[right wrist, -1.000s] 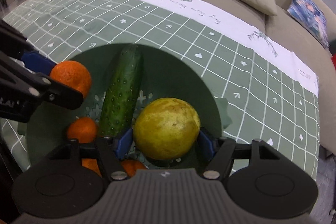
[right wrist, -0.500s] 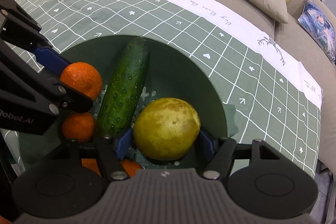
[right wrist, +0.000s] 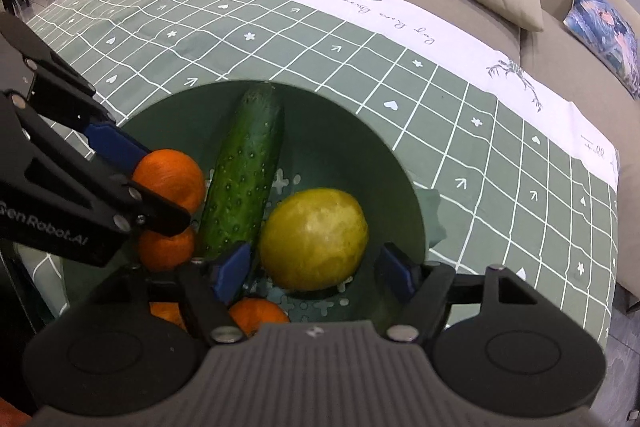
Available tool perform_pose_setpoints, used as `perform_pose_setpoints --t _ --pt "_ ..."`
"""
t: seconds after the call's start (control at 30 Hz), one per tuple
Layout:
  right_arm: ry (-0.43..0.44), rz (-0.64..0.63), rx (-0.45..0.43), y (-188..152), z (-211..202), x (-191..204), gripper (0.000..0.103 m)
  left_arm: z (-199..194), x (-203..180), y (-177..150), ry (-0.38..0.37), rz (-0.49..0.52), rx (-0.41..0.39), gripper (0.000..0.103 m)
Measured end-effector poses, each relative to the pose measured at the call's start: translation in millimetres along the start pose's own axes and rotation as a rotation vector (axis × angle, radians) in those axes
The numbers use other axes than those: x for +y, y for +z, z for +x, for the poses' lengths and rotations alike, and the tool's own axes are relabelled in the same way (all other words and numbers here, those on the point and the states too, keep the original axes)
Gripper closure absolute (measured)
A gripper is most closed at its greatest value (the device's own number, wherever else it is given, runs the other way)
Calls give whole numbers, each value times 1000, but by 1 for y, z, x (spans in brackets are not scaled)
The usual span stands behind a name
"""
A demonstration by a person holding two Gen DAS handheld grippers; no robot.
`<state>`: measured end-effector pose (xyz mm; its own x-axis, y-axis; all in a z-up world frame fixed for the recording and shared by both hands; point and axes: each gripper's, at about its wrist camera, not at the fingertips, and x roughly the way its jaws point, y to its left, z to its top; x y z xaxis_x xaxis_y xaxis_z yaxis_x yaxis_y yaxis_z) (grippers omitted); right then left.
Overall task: Organize fruits
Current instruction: 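Open the right tool releasing the pear while the left tool releases the orange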
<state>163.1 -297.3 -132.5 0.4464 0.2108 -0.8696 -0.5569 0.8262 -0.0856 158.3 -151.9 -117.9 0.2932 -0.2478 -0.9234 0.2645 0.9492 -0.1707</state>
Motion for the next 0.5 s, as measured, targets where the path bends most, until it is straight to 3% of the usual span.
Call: perform_pose_setpoints --t 0.13,0.27,0.5 --pt "8 29 4 1 -3 0 34 -11 3 0 -8 -8 -18 46" --pt "9 79 1 2 -11 1 33 -26 9 -2 -43 -14 -43 46" --pt "22 230 -35 5 -34 9 30 -60 27 -12 -44 19 -146 46"
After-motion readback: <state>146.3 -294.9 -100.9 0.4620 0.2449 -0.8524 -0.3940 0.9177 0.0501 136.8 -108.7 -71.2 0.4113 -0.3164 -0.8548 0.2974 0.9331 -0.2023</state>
